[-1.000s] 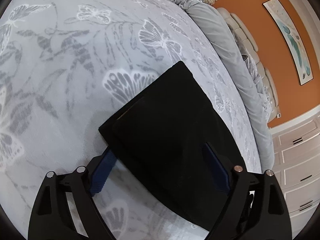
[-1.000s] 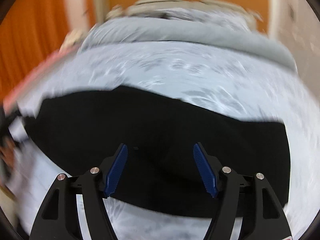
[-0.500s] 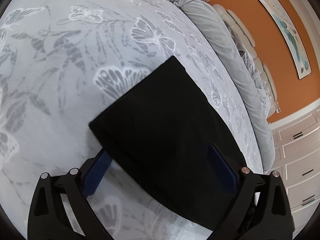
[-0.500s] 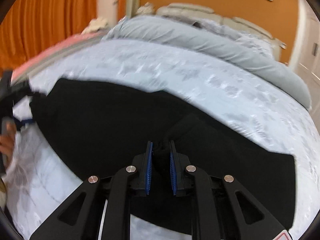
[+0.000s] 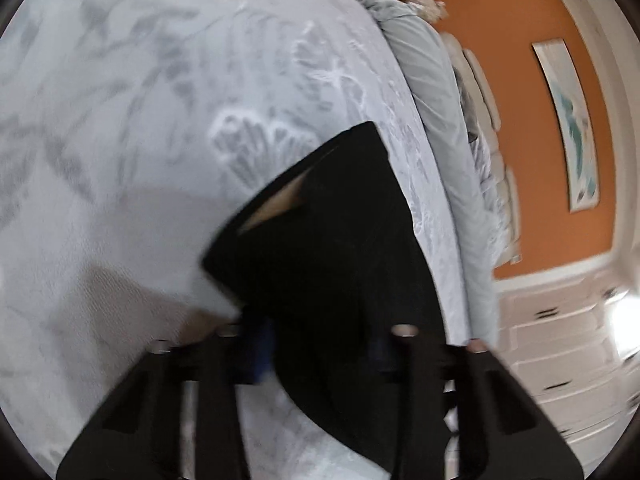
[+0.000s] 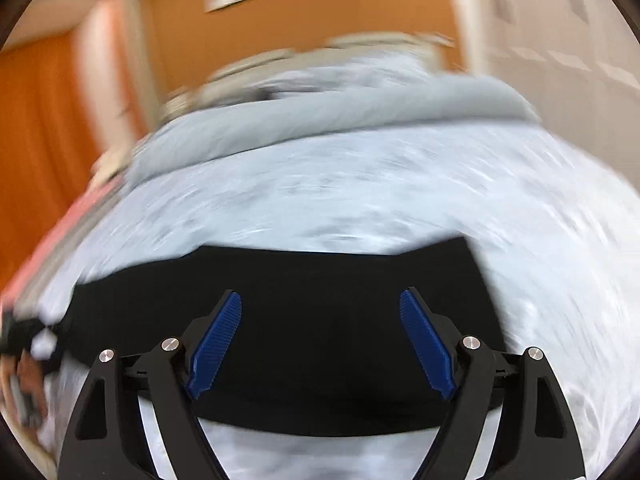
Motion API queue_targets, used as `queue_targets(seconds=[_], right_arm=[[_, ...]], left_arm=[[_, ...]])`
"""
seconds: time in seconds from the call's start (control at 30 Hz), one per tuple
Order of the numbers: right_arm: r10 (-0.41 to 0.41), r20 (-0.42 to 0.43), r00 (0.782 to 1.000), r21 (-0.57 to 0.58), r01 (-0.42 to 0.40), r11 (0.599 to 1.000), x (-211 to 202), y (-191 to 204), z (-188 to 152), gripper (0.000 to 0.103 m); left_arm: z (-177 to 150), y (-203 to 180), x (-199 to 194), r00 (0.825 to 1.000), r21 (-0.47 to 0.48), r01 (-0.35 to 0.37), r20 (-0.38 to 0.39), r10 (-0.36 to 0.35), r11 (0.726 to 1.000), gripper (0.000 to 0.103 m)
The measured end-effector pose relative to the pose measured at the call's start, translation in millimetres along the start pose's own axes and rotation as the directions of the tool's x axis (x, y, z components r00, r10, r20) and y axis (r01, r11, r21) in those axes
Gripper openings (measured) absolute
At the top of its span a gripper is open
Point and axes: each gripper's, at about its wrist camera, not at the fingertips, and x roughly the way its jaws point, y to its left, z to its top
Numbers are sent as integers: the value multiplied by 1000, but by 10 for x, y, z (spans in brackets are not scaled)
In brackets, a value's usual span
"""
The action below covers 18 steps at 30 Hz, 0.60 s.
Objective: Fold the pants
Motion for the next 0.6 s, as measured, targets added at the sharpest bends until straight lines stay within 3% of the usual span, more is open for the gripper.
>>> queue_targets(seconds=[0.07, 0.13, 0.3, 0.43, 0.6], right_arm=[[-28, -43, 999, 92, 32, 995, 125, -280, 39, 79], [-12, -63, 998, 173, 23, 985, 195, -482, 63, 79], [-27, -28, 999, 213, 32, 977, 205, -649, 179, 79], [-11, -24, 1000, 229, 16, 973, 137, -741, 250, 79], [27, -102, 994, 350, 11, 937, 160, -1019, 251, 79]], left_arm=[[10, 56, 15, 999, -51, 40, -3, -40, 998, 19], [-13, -21, 4, 999, -33, 33, 17, -32, 999, 17], [-223, -771, -220, 993, 191, -13, 120, -10, 981, 16], [-588, -1705, -282, 988, 385, -17, 148, -43, 923, 16], [-1323, -2837, -58, 994, 597, 41, 57, -93, 801, 16]])
